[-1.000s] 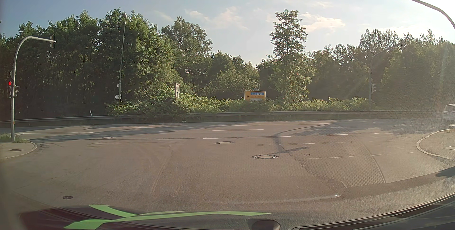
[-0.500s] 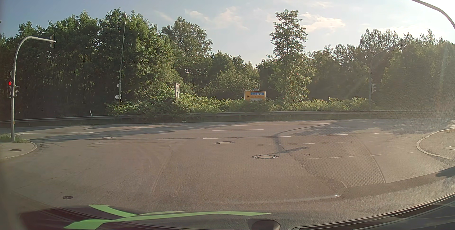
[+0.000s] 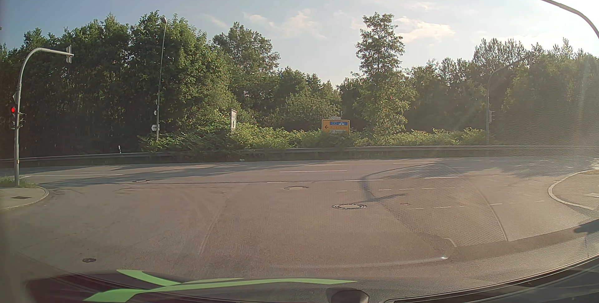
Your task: Follow the waypoints while adhering to traffic rules and regulations
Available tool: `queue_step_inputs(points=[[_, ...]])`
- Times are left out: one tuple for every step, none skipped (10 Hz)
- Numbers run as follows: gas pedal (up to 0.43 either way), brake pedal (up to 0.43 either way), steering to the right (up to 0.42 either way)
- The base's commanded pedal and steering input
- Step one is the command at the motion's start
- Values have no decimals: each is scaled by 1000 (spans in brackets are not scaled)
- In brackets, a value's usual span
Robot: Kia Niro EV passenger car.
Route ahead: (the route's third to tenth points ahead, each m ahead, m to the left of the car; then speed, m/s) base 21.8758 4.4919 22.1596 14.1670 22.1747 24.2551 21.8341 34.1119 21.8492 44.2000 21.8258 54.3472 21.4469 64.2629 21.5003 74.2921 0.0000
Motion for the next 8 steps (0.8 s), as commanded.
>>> queue_step_inputs(points=[[0,421,-21],[0,427,-21],[0,427,-22],[0,433,-22],[0,433,-22],[0,433,-22],[0,433,-22],[0,433,-22]])
